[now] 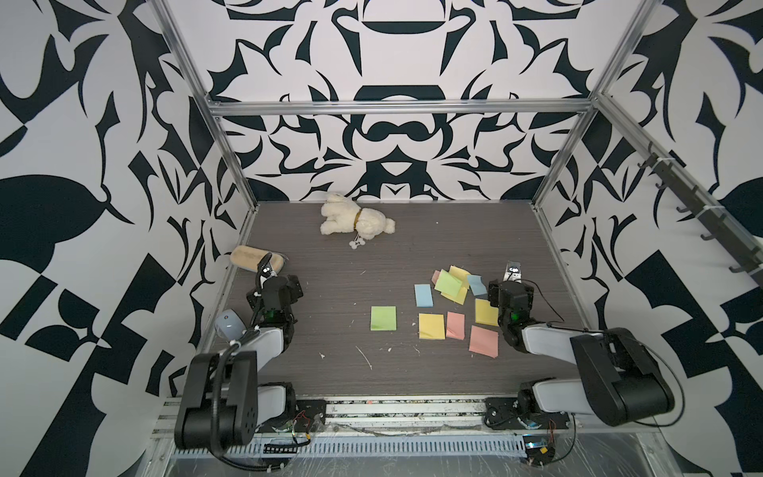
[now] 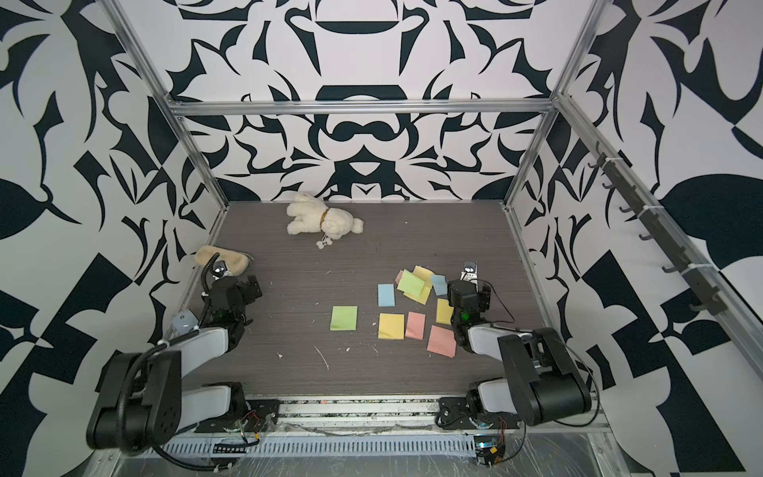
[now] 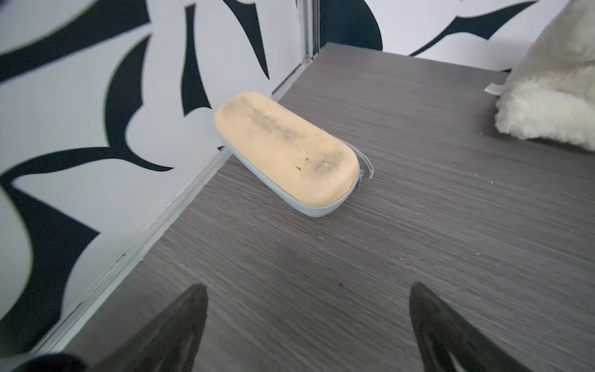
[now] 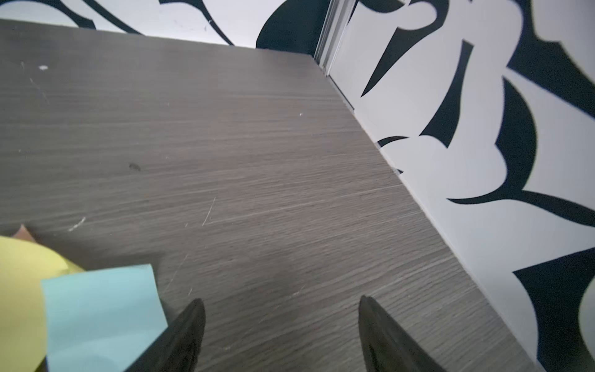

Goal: Tear off pages from different memo pads
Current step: Reset both arms

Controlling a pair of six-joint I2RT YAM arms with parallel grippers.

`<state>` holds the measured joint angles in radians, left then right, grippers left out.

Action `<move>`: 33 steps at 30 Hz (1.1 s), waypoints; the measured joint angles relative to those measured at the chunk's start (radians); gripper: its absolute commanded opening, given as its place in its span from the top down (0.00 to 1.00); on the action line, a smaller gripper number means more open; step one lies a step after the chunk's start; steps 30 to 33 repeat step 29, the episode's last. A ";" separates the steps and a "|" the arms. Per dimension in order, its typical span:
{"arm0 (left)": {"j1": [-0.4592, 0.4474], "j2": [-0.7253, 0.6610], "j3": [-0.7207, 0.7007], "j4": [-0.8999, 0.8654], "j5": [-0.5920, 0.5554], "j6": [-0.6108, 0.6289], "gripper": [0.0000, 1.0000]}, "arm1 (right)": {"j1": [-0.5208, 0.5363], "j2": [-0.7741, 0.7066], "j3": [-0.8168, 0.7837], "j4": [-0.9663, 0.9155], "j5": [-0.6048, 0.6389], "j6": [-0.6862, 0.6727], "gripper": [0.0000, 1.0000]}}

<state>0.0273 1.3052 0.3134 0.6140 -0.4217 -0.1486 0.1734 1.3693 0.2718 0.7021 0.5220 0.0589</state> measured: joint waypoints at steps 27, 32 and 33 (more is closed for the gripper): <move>0.043 0.249 0.038 0.283 0.309 0.033 0.00 | -0.048 0.216 0.021 0.333 -0.101 -0.011 0.00; 0.024 0.249 0.046 0.281 0.310 0.044 0.00 | -0.048 0.216 0.021 0.334 -0.101 -0.010 0.00; 0.024 0.249 0.046 0.281 0.310 0.044 0.00 | -0.048 0.216 0.021 0.334 -0.101 -0.010 0.00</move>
